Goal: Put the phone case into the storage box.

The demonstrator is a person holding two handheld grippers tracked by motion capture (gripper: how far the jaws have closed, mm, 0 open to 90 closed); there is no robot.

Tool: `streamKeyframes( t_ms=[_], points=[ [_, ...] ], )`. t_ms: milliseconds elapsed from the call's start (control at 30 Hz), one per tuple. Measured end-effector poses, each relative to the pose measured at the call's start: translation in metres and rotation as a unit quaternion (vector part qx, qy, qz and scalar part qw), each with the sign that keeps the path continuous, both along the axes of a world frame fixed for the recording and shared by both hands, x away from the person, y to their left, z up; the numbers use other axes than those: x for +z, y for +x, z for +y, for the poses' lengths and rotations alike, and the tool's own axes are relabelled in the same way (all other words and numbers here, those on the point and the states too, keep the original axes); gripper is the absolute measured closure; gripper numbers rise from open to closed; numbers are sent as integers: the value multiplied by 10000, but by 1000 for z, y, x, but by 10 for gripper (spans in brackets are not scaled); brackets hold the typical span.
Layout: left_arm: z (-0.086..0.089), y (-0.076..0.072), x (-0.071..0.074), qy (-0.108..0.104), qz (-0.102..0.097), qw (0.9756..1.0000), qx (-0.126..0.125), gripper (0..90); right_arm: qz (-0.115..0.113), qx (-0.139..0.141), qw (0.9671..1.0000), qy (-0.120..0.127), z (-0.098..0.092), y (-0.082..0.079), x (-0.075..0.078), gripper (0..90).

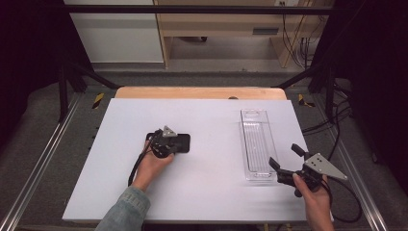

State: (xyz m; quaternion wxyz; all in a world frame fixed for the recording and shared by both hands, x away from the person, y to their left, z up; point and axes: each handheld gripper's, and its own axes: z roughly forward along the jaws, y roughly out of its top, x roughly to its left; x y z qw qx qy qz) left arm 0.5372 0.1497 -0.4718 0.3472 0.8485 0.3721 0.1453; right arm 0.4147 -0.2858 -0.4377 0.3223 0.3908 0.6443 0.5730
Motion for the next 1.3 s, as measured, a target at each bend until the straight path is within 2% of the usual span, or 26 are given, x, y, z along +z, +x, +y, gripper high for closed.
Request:
streamKeyframes(
  t_ms=[233, 400, 500, 767, 900, 1167, 1233, 1300],
  points=[
    [-16, -30, -1, -125, 100, 9994, -320, 900, -4, -13, 10000, 4, 0, 0, 0, 38],
    [-18, -40, -2, -196, 154, 9989, -389, 900, -9, -32, 10000, -7, -1, 0, 1, 37],
    [-18, -48, -3, -319, 168, 9983, -453, 900, -8, -45, 10000, -21, -1, 0, 0, 36],
    [-24, -66, -5, -406, 146, 9973, -596, 900, -27, -48, 10000, -33, 1, -2, 1, 35],
    [-30, -77, -7, -551, 233, 9958, -686, 900, -30, -49, 10000, -33, 1, -2, 1, 35],
    [-37, -91, -8, -615, 244, 9944, -820, 900, -30, -58, 10000, -45, 1, -2, 1, 35],
    [-39, -97, -9, -705, 306, 9929, -909, 900, -32, -57, 10000, -46, 1, -2, 1, 35],
    [-40, -99, -10, -734, 306, 9924, -940, 900, -23, -54, 10000, -45, 2, -2, 1, 35]
  ],
)
